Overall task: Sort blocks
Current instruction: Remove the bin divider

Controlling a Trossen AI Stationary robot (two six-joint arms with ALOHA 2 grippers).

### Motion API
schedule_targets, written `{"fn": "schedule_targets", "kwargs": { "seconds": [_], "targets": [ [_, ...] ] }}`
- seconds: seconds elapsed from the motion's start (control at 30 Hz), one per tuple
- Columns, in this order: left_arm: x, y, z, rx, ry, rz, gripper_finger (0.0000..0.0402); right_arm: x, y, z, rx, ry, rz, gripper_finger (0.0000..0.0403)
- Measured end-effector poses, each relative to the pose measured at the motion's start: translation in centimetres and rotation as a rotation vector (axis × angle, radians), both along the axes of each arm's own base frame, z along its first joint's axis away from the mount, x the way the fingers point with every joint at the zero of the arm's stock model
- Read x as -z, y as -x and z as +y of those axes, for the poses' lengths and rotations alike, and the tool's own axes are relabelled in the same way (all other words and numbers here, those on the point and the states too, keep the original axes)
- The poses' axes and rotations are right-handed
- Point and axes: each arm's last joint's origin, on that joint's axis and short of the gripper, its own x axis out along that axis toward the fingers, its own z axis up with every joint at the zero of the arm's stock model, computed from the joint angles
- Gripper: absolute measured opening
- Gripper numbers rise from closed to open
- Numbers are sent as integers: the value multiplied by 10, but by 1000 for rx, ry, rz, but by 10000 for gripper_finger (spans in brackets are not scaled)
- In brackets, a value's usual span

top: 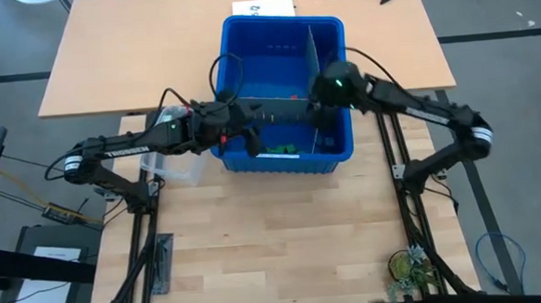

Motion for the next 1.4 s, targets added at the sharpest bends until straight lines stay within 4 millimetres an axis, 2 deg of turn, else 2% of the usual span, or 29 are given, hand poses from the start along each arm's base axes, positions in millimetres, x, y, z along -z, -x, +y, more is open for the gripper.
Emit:
{"fn": "schedule_targets", "kwargs": {
  "seconds": [0.13,0.27,0.47,0.53,0.6,0.83,0.87,1.03,1.4],
  "targets": [
    [3,-2,2,-9,-89,77,195,12,-12,-40,-29,-111,80,293],
    [4,-1,3,5,-144,130,195,29,-19,-67,-110,-239,157,293],
    [5,0,5,5,-166,156,195,58,-27,-91,-153,-299,250,290],
    [5,0,7,-3,-162,152,195,64,-28,-96,-161,-299,272,276],
    [5,0,9,-11,-155,149,195,66,-27,-98,-167,-293,289,244],
    [5,1,16,-33,-153,150,195,63,-27,-97,-203,-236,312,40],
    [5,2,17,-38,-153,150,195,63,-27,-97,-204,-237,314,21],
    [5,4,24,-61,-151,152,195,56,-28,-95,-189,-228,317,17],
    [5,4,26,-67,-152,153,195,1,-24,-89,-180,-185,289,8]
  ]
}}
